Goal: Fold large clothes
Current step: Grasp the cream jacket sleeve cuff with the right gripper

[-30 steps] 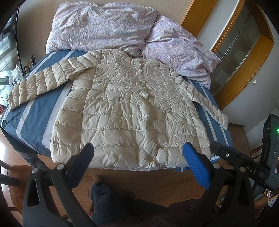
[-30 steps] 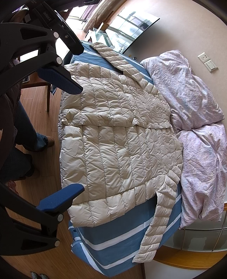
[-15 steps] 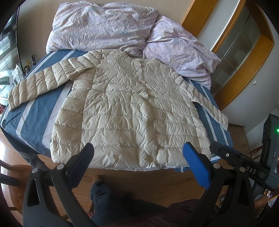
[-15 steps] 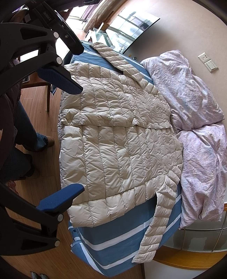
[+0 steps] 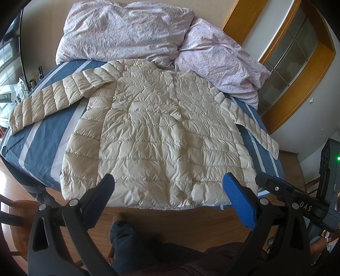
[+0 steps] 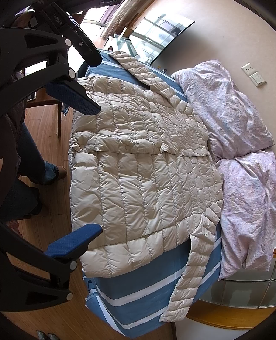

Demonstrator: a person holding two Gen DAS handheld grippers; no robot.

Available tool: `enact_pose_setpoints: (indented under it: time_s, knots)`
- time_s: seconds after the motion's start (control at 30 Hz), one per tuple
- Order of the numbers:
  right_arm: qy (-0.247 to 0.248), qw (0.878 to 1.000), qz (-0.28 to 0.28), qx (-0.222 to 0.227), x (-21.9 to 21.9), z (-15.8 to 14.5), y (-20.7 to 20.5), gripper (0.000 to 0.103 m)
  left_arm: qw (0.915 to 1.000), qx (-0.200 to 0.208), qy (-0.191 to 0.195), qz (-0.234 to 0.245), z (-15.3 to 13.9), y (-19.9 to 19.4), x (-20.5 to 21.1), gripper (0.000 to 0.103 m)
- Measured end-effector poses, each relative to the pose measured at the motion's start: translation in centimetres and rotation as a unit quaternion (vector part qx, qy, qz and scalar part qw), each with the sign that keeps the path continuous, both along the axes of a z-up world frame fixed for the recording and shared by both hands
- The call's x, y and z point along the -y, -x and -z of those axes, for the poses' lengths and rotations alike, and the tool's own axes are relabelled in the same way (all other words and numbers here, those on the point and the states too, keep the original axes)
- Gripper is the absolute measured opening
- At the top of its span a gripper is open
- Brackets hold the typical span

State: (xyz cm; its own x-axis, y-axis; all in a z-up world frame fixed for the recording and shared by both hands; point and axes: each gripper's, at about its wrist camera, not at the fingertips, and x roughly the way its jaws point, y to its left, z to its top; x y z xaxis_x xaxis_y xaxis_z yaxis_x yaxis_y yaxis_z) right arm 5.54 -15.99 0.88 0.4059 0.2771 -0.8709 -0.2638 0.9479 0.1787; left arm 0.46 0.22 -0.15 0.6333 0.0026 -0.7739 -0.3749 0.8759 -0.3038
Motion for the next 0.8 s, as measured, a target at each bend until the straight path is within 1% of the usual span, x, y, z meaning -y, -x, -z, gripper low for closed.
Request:
enact_pose_setpoints:
  time_s: [0.07, 0.23, 0.4, 0.5, 0.63, 0.8]
  knots:
    - [0.000, 1.000, 0.000, -0.002, 0.0, 0.0, 0.0, 0.102, 1.0000, -0.001, 0.001, -0.001, 0.1, -0.5, 0.2, 0.101]
    - [0.001, 1.000, 0.008, -0.003, 0.3, 0.7, -2.2, 0.102, 1.0000, -0.008, -0.001, -0.006, 0.8, -1.6, -0.6, 0.101]
    - [0.004, 1.000, 0.022, 0.001, 1.1, 1.3, -4.0, 0.102, 0.9992, -0.020, -0.027, -0.022, 1.0, -2.9, -1.3, 0.101]
    - [0.004, 0.999, 0.036, -0.008, 2.1, 1.8, -5.7, 0.102, 0.9982, -0.031, -0.041, -0.030, 1.3, -3.8, -1.7, 0.101]
    - [0.004, 0.997, 0.070, -0.019, 4.7, 2.6, -9.1, 0.102, 0.9969, -0.046, -0.049, -0.041, 1.9, -5.1, -2.5, 0.101]
    - [0.012, 0.989, 0.145, -0.016, 10.5, 3.7, -14.5, 0.102, 0.9956, -0.060, -0.052, -0.051, 2.6, -6.8, -3.5, 0.101]
